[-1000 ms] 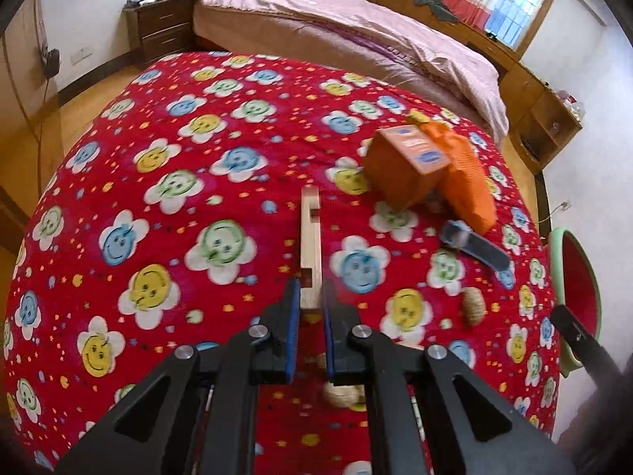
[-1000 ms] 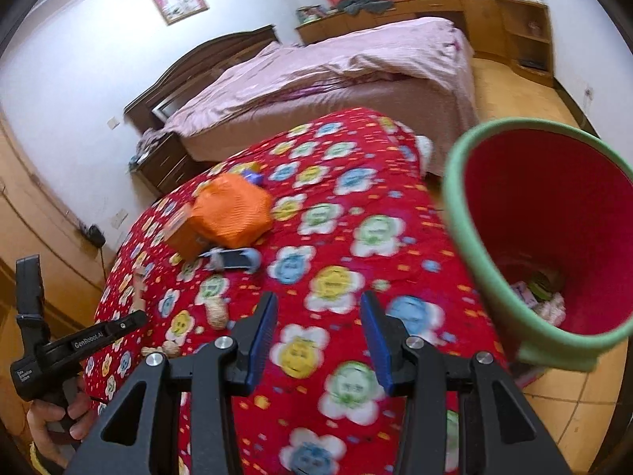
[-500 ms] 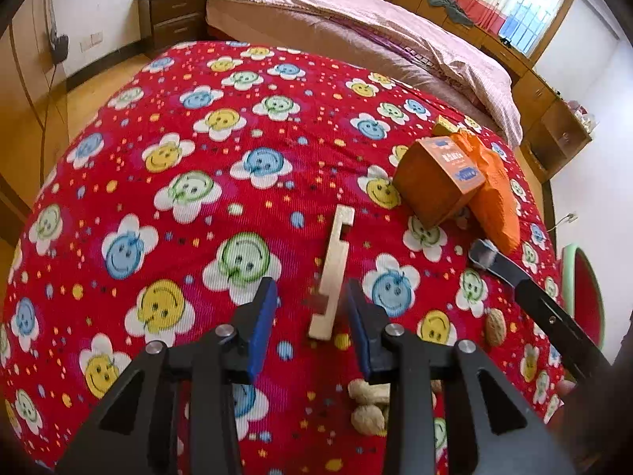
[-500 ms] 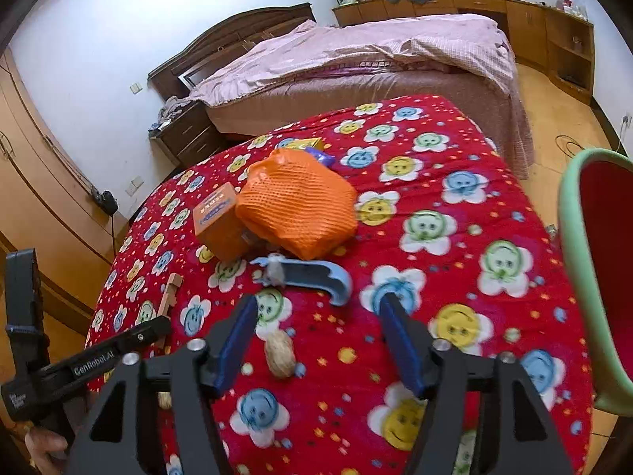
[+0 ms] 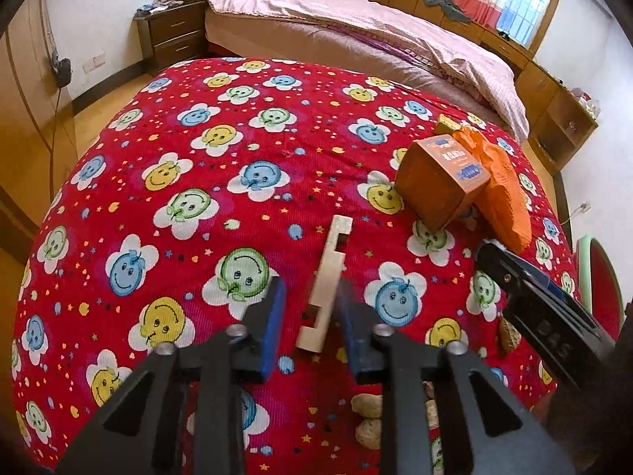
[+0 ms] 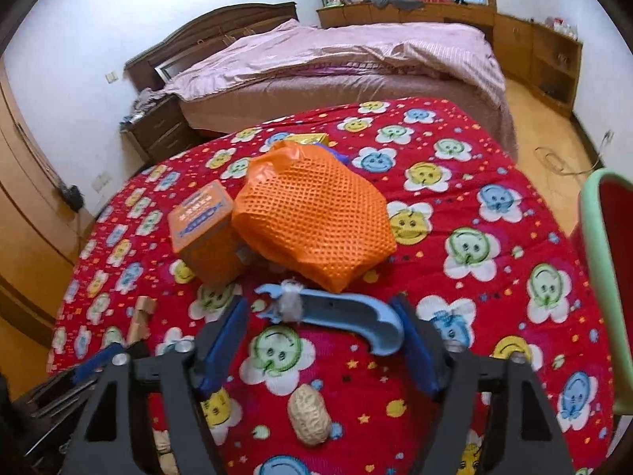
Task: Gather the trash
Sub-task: 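Grasp the blue plastic clip with the right tool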
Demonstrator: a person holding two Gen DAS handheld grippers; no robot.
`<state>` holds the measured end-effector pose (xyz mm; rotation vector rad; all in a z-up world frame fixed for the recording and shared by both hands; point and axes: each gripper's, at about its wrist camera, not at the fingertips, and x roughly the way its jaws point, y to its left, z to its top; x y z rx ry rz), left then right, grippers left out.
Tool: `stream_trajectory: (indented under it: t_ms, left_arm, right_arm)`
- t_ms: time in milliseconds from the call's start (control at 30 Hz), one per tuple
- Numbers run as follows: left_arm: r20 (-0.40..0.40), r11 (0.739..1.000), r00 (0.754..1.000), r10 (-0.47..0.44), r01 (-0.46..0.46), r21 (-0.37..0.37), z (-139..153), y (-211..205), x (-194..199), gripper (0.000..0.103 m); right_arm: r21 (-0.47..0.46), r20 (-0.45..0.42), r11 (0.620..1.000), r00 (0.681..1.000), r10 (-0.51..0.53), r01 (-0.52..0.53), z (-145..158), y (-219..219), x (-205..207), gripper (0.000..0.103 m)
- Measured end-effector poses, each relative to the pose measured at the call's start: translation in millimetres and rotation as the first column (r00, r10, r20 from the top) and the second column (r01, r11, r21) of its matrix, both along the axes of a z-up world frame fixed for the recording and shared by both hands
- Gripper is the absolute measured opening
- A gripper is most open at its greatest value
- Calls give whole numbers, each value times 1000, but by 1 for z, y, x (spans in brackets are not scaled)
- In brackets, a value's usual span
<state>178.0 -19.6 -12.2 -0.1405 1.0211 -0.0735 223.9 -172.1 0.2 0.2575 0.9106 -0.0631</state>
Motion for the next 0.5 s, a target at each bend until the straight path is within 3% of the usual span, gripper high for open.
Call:
stream_trajectory:
  t_ms: [33,167,500]
  left_arm:
    - [-1,1000,1000,-4,4,-4,0,0,-1,16]
    - [7,1000,1000,-17,17,-22,2,-1,-4,10]
    - [58,994,996,-66,70,-80,21,-8,-19,10]
  right_arm:
    - [-21,1,1000,1000,-3,3,0,0,0,59]
    - [10,5,1000,1000,6,-6,0,-8,-4,58]
    - [85,39,996,999,-14,11,16,-28,-37,58]
